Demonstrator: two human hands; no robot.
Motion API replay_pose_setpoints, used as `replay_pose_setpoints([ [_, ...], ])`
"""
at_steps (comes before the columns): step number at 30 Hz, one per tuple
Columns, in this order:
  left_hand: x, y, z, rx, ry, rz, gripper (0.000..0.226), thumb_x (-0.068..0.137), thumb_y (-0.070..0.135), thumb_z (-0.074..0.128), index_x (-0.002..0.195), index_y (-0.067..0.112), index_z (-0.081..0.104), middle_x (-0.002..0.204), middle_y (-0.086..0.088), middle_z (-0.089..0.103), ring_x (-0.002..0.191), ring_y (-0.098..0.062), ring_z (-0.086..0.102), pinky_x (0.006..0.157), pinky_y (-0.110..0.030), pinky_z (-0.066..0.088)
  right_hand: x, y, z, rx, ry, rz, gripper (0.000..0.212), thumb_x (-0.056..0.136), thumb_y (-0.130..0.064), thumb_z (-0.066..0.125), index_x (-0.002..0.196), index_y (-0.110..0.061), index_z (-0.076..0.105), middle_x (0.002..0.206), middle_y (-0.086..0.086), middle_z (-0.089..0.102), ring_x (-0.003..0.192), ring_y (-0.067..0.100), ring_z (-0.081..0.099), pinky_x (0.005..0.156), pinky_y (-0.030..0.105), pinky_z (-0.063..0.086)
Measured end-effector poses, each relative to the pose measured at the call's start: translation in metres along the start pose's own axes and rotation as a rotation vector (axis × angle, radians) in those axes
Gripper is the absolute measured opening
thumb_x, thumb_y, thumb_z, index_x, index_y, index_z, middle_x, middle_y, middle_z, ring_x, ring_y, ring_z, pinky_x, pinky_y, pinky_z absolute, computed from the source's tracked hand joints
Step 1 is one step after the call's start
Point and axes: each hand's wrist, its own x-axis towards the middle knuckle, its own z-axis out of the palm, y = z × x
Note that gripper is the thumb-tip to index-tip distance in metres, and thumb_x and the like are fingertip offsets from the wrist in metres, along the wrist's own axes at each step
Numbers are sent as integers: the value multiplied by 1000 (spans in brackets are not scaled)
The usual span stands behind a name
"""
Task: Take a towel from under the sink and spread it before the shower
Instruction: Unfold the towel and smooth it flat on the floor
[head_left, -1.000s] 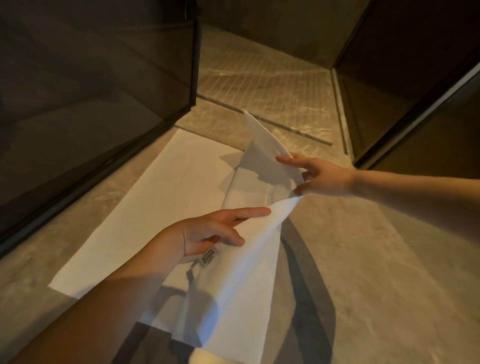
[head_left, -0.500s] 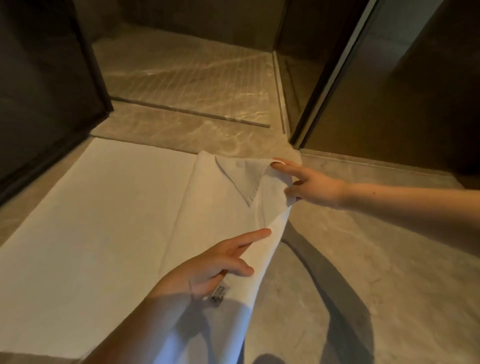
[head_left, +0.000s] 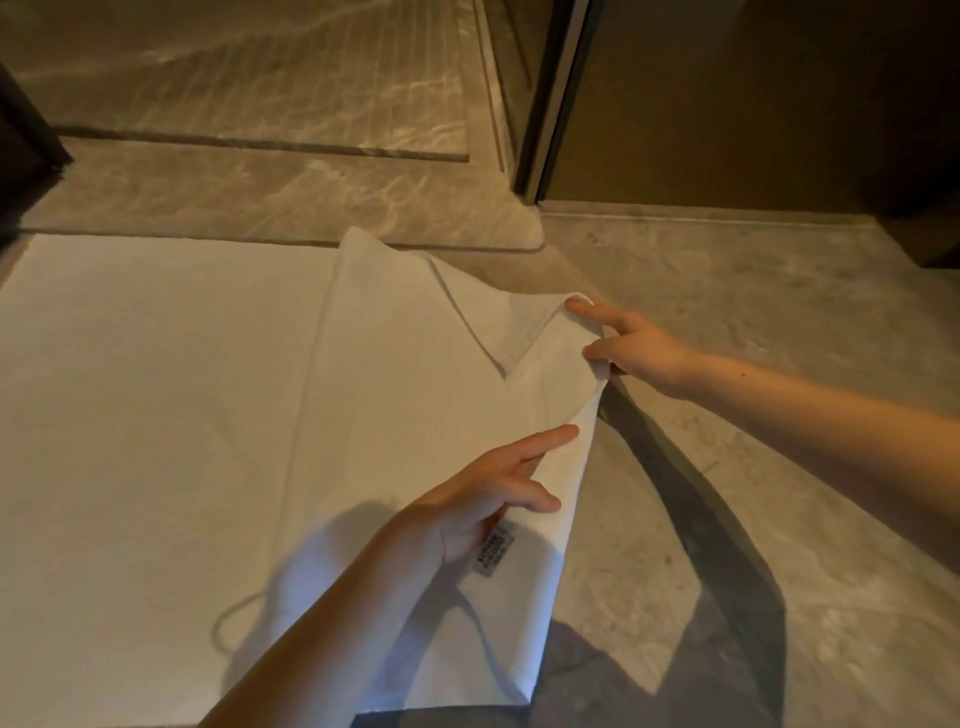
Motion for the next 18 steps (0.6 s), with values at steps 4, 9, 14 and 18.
replay_pose_setpoints([
  [4, 13, -6, 13, -14, -17, -3, 70, 70, 5, 65, 129, 41, 60, 131, 21, 59, 121, -3, 56, 90, -19, 49, 0, 11, -10, 67, 66, 7, 61, 90, 2, 54, 144, -26, 46, 157, -11, 26, 140, 19, 34, 91, 25, 48],
  [9, 34, -11, 31, -64, -2, 15, 70, 76, -5, 61, 135, 32, 57, 123, 18, 62, 105, 2, 65, 81, -18, 52, 2, 24, -27, 160, 117, 29, 56, 90, 6, 52, 141, -19, 50, 157, -7, 29, 119, 16, 53, 94, 42, 53],
  [14, 55, -19, 49, -144, -13, 5, 68, 83, -15, 53, 136, 28, 54, 136, 8, 56, 117, -3, 58, 86, -18, 51, 6, 37, -41, 113, 132, 40, 54, 88, 6, 51, 138, -15, 53, 154, -2, 36, 118, 20, 58, 97, 41, 52],
  [18, 67, -29, 53, -21, 88, -39, 70, 80, -11, 62, 138, 28, 54, 148, -1, 46, 132, -17, 45, 106, -32, 44, 7, 48, -42, 58, 108, 49, 58, 86, 4, 57, 140, -17, 52, 155, -2, 34, 135, 22, 42, 95, 33, 48],
])
